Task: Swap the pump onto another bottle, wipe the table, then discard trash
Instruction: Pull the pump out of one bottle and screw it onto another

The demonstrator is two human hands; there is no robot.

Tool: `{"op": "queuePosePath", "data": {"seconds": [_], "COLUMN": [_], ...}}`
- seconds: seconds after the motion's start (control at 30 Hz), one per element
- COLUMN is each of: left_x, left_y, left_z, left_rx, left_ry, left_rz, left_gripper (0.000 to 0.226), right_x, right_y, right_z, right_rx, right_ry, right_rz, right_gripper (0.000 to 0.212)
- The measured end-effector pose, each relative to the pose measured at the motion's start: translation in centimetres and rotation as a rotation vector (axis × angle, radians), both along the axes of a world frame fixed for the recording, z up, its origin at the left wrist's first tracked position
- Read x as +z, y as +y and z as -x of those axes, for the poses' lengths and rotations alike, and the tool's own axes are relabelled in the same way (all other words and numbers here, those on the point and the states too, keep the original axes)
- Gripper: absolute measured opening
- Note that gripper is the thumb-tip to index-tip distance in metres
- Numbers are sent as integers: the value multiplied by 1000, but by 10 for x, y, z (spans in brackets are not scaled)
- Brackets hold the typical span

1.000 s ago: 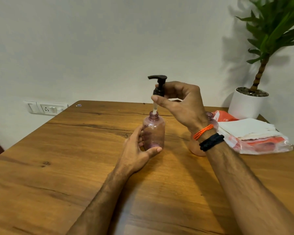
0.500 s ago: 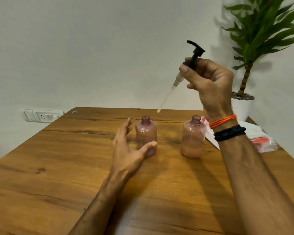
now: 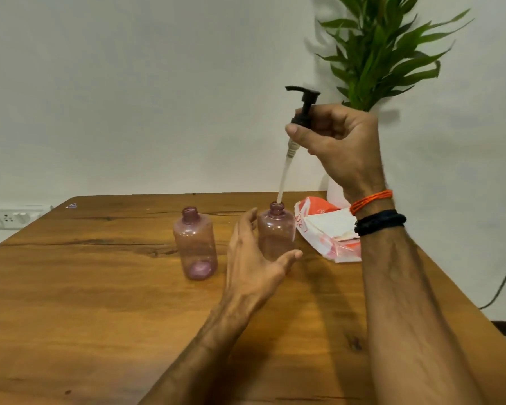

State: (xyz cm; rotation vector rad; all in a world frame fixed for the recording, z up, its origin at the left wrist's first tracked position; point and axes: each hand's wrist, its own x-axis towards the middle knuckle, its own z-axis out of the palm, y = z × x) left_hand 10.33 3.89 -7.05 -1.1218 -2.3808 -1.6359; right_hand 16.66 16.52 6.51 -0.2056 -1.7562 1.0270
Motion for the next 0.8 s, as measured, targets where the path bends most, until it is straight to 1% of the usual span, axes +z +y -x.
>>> {"op": "queuePosePath", "data": {"seconds": [0.17, 0.27, 0.4, 0.5, 0.67, 0.8], "left_x": [-17, -20, -23, -23, -24, -24], "left_y": [15, 17, 18, 17, 16, 15], "left_z": [13, 17, 19, 21, 20, 20], "left_rx": [-34, -27, -24, -27, -37, -40], "left_ry": [-120, -111, -88, -79, -73, -67], "left_rz": [-17, -28, -16, -12, -4, -5], "left_gripper": [93, 85, 85, 85, 84, 86], "right_x": [0, 2, 0, -9, -25, -29], "right_y": [2, 1, 0, 1, 11, 15], "right_z": [2, 1, 7, 13, 17, 16], "right_rx": [-1, -12, 3, 43, 53, 95], "right_ry": [-12, -23, -64, -197, -548, -684], "right_rz": [-5, -22, -23, -16, -50, -53], "right_gripper": [29, 27, 28, 26, 29, 23]}}
